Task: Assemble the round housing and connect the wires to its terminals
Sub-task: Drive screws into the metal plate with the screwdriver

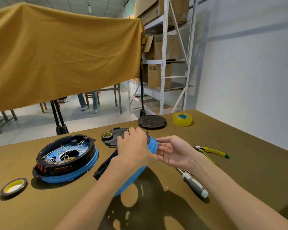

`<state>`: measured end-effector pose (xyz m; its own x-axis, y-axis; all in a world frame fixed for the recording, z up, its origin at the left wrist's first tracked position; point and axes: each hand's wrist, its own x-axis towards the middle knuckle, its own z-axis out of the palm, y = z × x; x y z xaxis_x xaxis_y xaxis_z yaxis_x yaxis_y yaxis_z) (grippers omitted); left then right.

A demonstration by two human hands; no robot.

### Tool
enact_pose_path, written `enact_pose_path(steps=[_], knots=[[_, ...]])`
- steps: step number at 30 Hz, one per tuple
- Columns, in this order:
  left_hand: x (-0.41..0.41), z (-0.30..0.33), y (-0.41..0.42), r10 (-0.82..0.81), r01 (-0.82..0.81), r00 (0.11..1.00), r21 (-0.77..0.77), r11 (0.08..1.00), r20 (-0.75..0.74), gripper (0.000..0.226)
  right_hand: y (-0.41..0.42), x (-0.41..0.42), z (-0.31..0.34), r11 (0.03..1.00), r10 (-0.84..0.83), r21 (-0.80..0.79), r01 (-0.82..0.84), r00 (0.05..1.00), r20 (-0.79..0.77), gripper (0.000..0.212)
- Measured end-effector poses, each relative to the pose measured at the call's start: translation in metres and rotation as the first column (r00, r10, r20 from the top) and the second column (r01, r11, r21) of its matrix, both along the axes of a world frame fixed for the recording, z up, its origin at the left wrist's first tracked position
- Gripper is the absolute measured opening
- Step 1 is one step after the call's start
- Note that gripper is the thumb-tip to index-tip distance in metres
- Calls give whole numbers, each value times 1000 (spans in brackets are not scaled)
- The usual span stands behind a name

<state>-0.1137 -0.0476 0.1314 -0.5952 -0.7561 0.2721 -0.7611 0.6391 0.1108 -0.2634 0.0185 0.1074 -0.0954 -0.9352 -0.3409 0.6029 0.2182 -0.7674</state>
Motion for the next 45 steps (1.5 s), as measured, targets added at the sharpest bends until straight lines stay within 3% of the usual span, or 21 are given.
enact_pose_path(steps=[2,3,6,8,10,12,15,18,22,25,28,31,35,37,39,40,42,45], knots=[[-3,9,-5,47,-47,998,-8,999,45,89,-6,6,2,1000,-17,-27,14,993,-120,33],[-3,15,-9,60,-60,997,11,998,57,87,-10,8,0,998,-51,-41,42,964,-262,29],[6,34,-23,52,-52,999,194,980,4,75,-22,7,-9,974,-222,-127,188,678,-701,22],[17,43,-33,50,-24,996,307,952,-77,69,-26,2,-19,956,-277,-176,236,515,-811,19],[29,49,-41,43,21,985,368,930,-165,70,-30,-2,-32,968,-232,-161,194,435,-870,45],[42,55,-49,34,92,966,466,880,-255,77,-34,-2,-43,983,-169,-122,136,413,-895,64],[66,59,-61,97,245,903,686,685,-419,61,-38,0,-50,987,-161,-144,73,508,-846,61],[87,42,-71,161,385,844,788,480,-511,35,-36,-6,-49,964,-266,-234,129,541,-798,28],[102,-9,-71,356,510,760,838,192,-544,49,-25,-17,-48,972,-235,-206,113,466,-853,12],[99,-47,-63,453,554,715,827,98,-533,47,-21,-23,-51,978,-189,-145,149,340,-921,8],[93,-71,-56,525,591,663,804,71,-534,39,-21,-28,-56,970,-169,-111,216,271,-948,13],[85,-81,-57,536,536,689,841,74,-487,47,-22,-31,-64,973,-102,-54,224,207,-973,21],[71,-83,-63,453,242,830,941,236,-327,39,-21,-32,-77,985,62,82,149,136,-989,24],[69,-85,-67,441,131,862,950,282,-249,38,-18,-35,-80,985,80,104,139,175,-981,38],[70,-89,-72,454,95,862,952,292,-225,37,-14,-45,-80,973,-6,53,224,254,-967,51],[70,-91,-74,473,96,850,951,292,-231,36,-12,-53,-79,957,-51,23,289,246,-968,52],[70,-97,-77,514,111,818,947,300,-259,33,-3,-72,-82,923,-63,-2,385,145,-987,40],[69,-106,-79,560,117,775,937,329,-294,27,16,-95,-90,908,89,105,405,60,-994,24]])
